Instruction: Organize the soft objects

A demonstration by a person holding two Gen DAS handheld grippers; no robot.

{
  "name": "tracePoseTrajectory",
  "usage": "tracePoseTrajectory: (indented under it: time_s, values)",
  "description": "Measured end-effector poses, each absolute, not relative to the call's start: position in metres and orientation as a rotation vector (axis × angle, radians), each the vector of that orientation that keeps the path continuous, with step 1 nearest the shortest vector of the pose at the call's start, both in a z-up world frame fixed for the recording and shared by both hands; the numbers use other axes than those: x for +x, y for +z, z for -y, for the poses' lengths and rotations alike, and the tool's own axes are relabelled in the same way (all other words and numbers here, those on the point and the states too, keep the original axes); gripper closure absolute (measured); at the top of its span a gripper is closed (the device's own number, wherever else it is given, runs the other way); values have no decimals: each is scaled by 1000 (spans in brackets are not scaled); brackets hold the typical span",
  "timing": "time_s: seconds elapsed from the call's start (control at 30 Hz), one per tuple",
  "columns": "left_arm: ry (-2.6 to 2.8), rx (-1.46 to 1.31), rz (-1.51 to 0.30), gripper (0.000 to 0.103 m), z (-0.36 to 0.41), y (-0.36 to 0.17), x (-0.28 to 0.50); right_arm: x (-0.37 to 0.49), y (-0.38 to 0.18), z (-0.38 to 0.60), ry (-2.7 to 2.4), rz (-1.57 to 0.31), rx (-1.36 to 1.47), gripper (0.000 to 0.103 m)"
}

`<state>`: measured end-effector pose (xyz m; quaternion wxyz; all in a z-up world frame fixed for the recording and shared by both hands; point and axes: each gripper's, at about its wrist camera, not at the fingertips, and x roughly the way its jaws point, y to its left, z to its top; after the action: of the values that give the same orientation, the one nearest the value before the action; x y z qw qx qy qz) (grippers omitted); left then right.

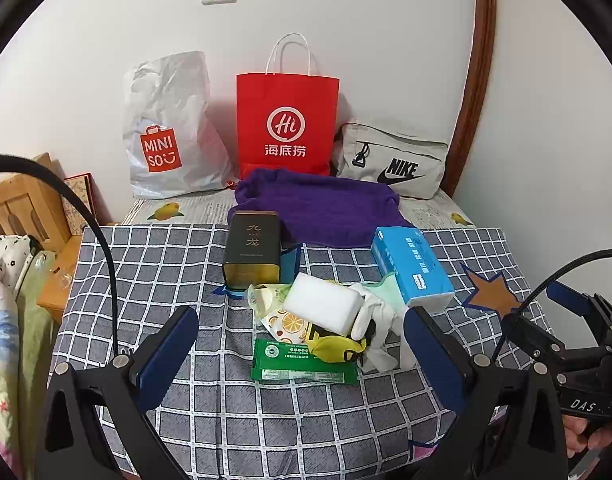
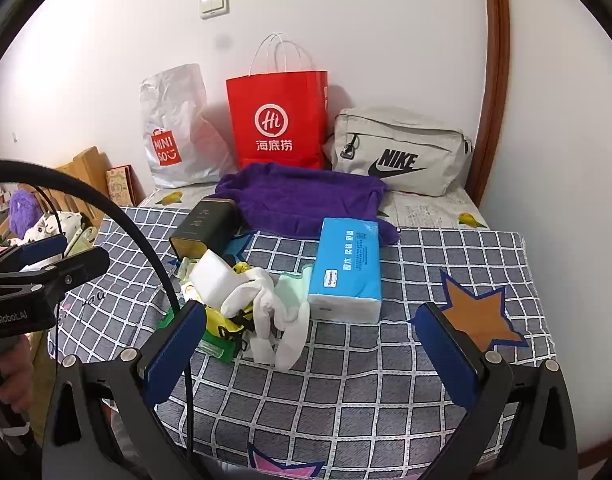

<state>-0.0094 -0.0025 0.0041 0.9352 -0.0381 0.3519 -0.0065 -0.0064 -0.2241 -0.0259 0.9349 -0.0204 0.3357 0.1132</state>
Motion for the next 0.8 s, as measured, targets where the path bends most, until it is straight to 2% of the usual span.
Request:
tracePoseTrajectory:
  time_s: [0.8]
  values:
    - [-17, -60, -718, 0, 5, 4, -13, -10, -21, 225, 231, -674, -42, 0]
